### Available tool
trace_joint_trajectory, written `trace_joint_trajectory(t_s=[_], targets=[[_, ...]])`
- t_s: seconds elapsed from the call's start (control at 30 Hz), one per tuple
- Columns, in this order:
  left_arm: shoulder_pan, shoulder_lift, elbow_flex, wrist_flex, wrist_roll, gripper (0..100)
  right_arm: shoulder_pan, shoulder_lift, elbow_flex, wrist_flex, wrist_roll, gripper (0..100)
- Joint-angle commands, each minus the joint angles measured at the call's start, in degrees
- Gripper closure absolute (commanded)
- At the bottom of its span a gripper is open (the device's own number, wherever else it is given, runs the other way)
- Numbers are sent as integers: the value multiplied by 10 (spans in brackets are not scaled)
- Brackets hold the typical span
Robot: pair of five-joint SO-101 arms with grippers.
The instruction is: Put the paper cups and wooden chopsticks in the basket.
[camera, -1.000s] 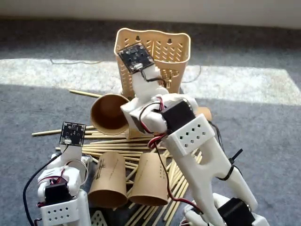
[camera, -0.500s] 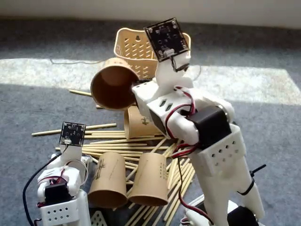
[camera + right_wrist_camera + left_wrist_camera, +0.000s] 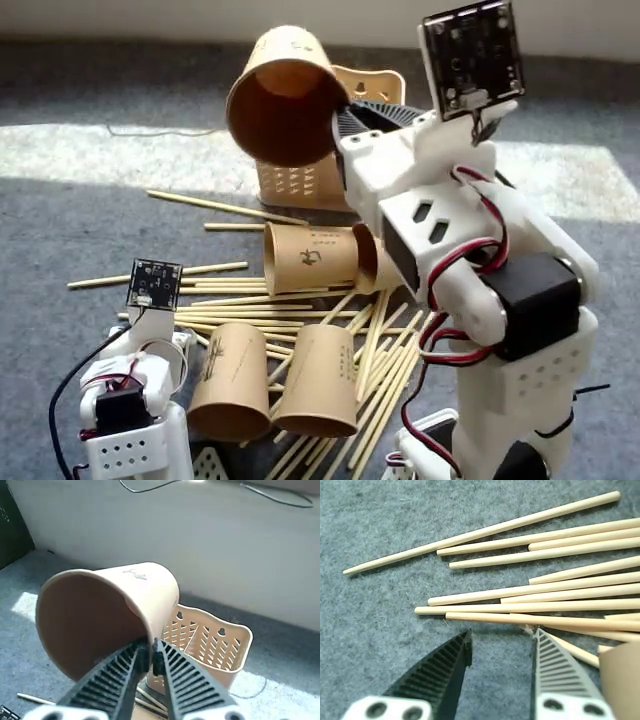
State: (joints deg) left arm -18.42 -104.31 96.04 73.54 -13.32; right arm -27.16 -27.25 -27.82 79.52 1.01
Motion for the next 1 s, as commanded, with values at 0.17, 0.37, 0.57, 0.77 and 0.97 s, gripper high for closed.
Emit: trace_joint_trajectory(t_s=[0.17, 0.37, 0.57, 0.77, 0.97], targets=[[-7, -5, 11, -9, -4, 811, 55, -7, -38, -64, 3, 993], [-7, -5, 11, -9, -4, 811, 73, 39, -39, -64, 3, 993], [-7, -5, 11, -9, -3, 811, 86, 138, -44, -65, 2, 993], [-7, -5, 11, -9, -3, 811, 95, 199, -45, -65, 2, 993], [-7, -5, 11, -9, -3, 811, 106, 230, -45, -76, 1, 993]])
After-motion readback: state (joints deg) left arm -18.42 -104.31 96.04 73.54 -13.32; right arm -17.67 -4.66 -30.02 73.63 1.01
